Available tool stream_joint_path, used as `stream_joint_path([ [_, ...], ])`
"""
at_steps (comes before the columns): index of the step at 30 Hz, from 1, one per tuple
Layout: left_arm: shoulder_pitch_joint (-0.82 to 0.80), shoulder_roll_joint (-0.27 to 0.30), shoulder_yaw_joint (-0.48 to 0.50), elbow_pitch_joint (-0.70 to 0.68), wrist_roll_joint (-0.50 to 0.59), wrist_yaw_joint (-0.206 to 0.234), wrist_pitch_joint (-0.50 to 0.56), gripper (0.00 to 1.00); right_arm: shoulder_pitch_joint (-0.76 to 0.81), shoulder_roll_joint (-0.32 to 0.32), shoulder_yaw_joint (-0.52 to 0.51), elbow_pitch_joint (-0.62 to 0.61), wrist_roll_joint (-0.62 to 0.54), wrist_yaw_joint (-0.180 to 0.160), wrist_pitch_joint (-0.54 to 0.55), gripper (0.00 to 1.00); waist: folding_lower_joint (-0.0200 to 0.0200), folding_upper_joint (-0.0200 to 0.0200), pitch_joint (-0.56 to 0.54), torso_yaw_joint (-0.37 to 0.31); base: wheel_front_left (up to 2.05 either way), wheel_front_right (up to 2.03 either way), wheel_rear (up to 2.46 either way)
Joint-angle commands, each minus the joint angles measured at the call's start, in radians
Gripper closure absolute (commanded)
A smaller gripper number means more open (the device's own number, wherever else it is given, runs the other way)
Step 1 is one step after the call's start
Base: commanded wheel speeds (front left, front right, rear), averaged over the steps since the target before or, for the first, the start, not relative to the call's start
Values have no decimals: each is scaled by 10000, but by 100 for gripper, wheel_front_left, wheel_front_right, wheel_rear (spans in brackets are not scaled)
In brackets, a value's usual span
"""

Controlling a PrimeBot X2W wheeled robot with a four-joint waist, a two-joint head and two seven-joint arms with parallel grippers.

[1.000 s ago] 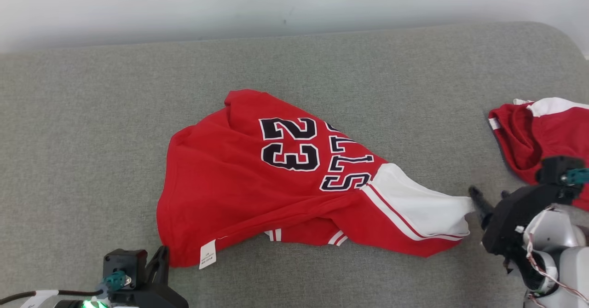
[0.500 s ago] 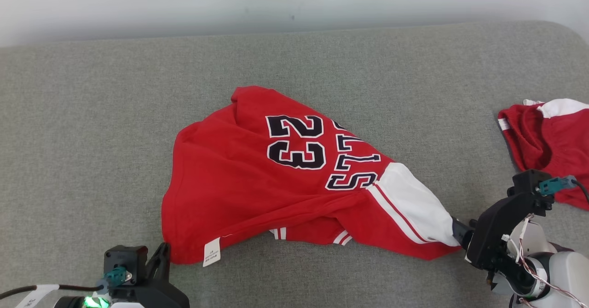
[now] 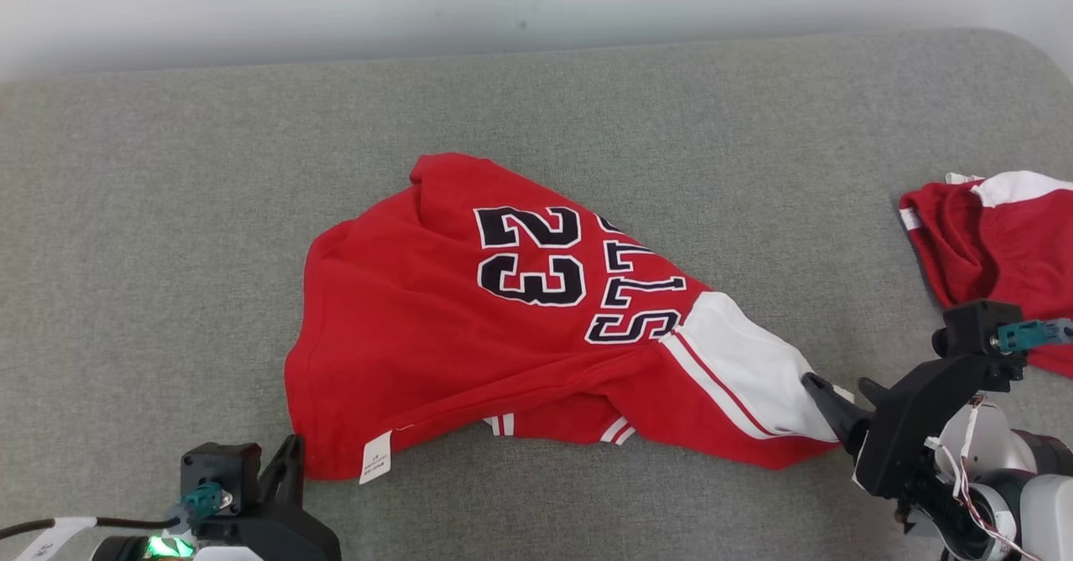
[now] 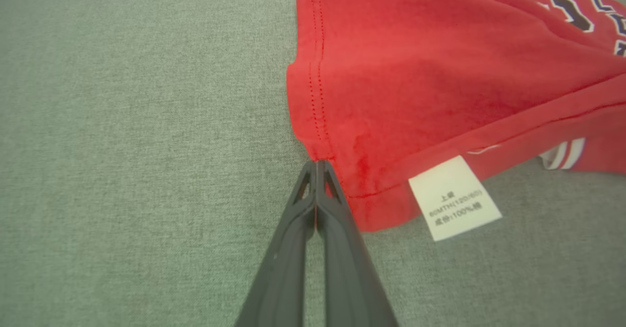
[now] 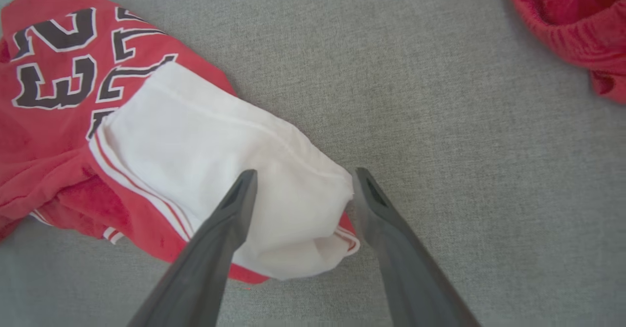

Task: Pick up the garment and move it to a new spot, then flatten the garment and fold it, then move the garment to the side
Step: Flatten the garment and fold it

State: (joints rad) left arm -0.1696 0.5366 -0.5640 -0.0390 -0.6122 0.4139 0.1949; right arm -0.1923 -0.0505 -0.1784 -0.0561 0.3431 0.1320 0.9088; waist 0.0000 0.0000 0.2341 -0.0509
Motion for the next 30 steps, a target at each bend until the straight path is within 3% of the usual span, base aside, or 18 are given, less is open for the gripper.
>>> stream_joint_path([
  [1, -38, 16, 42, 26, -37, 35, -52, 100, 126, 3, -88, -21, -206, -24, 84, 0, 0, 0, 53, -22, 0, 0, 0],
  [3, -99, 10, 97, 3, 23, 81, -169, 100, 1, 8, -217, 122, -238, -24, 179, 0, 0, 0, 114, -5, 0, 0, 0],
  [4, -156, 2, 110, -29, 87, 75, -274, 0, -63, 9, -268, 228, -370, -24, 205, 0, 0, 0, 146, 24, 0, 0, 0],
  [15, 32, -122, 423, -117, 44, 331, -914, 0, -311, 6, -325, 1072, -858, -24, 323, 0, 0, 0, 221, 309, 0, 0, 0],
  [16, 73, -137, 441, -125, 20, 343, -938, 0, -322, 6, -267, 1179, -878, -24, 299, 4, 0, 0, 215, 320, 0, 0, 0],
  [17, 90, -145, 452, -134, 2, 349, -974, 0, -331, 9, -190, 1271, -926, -24, 307, 23, 0, 0, 214, 330, 0, 0, 0],
  [18, 92, -153, 464, -143, -21, 346, -991, 0, -359, 16, -132, 1350, -948, -24, 306, 51, 0, 0, 216, 344, 0, 0, 0],
  [20, 124, -166, 445, -154, -33, 341, -1015, 0, -413, 16, -21, 1482, -1056, -24, 281, 80, 0, 0, 213, 383, 0, 0, 0],
  [21, 131, -175, 431, -152, -37, 336, -1018, 0, -421, 14, 13, 1500, -1118, -24, 228, 100, 0, 0, 209, 401, 0, 0, 0],
  [30, 266, -273, 372, -53, -160, 305, -1086, 0, -1120, 0, -175, 714, -2933, -24, -1261, 100, 0, 0, -64, 429, 0, 0, 0],
])
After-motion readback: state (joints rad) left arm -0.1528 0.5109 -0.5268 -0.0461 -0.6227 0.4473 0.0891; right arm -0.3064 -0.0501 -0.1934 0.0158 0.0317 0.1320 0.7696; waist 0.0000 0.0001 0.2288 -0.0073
